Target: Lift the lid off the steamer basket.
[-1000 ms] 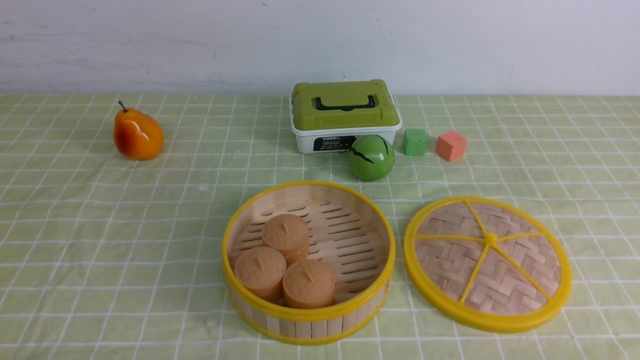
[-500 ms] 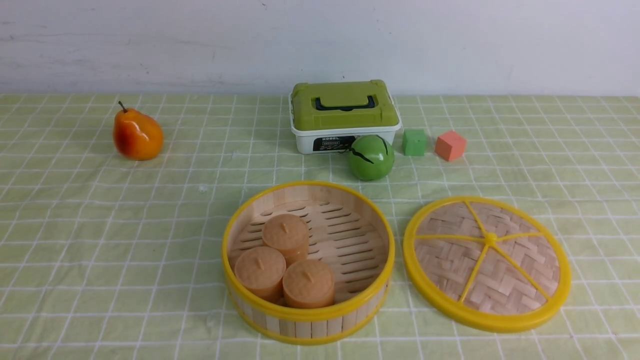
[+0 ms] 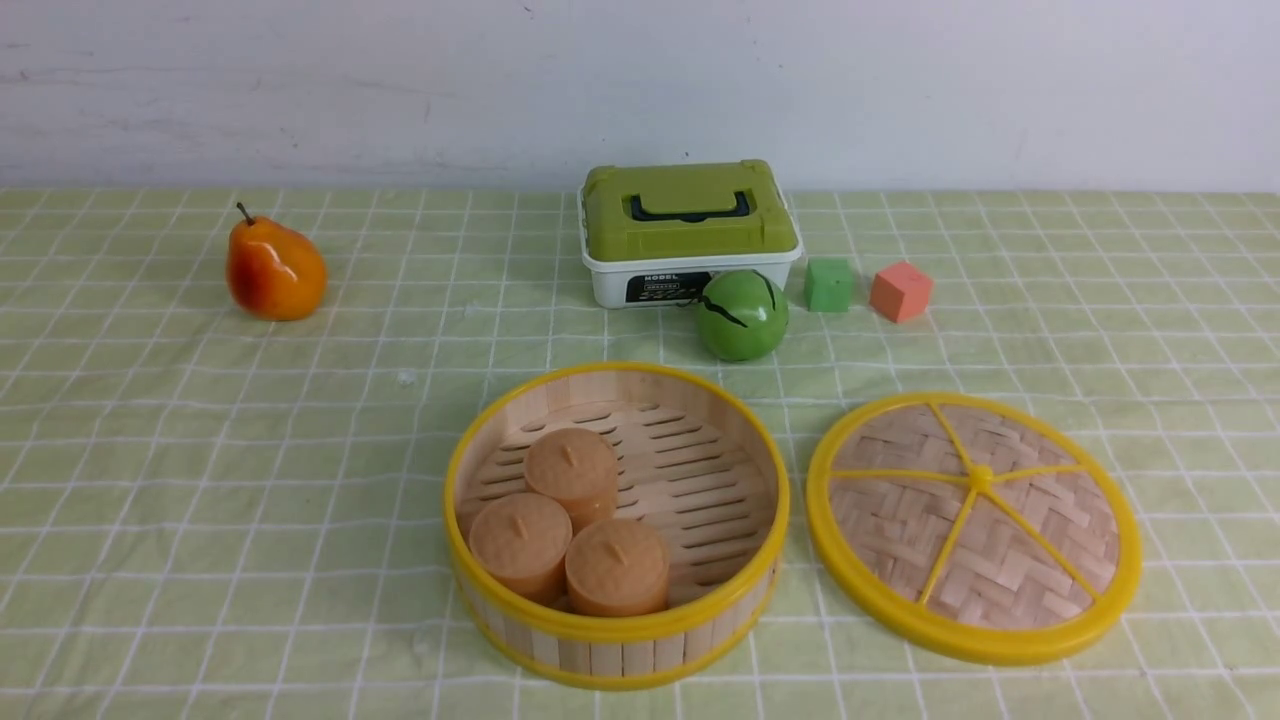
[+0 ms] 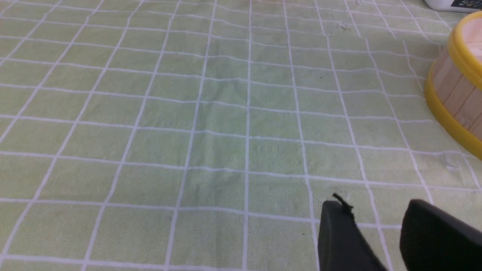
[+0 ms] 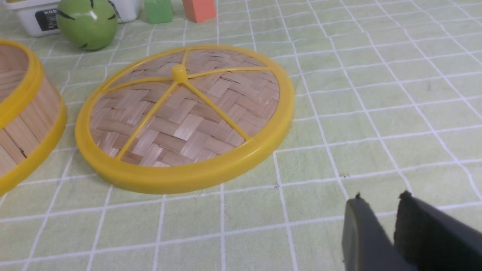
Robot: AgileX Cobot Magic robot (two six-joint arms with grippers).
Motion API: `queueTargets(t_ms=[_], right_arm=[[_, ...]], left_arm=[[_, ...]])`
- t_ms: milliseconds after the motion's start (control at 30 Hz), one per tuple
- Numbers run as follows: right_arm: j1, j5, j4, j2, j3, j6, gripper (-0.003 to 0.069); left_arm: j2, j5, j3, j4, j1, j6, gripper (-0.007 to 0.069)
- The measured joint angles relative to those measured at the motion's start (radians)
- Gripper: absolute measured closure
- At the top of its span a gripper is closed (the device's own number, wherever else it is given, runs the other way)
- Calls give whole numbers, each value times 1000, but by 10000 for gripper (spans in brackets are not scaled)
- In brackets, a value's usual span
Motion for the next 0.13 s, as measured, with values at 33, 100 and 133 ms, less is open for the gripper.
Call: queueTargets(t_ms=[33,100,133], right_arm=[[0,0,0,0,0,0,541],[0,0,0,0,0,0,539],[0,0,0,0,0,0,539]], left_arm=[[0,0,0,0,0,0,386],[0,0,0,0,0,0,386],[0,0,0,0,0,0,386]])
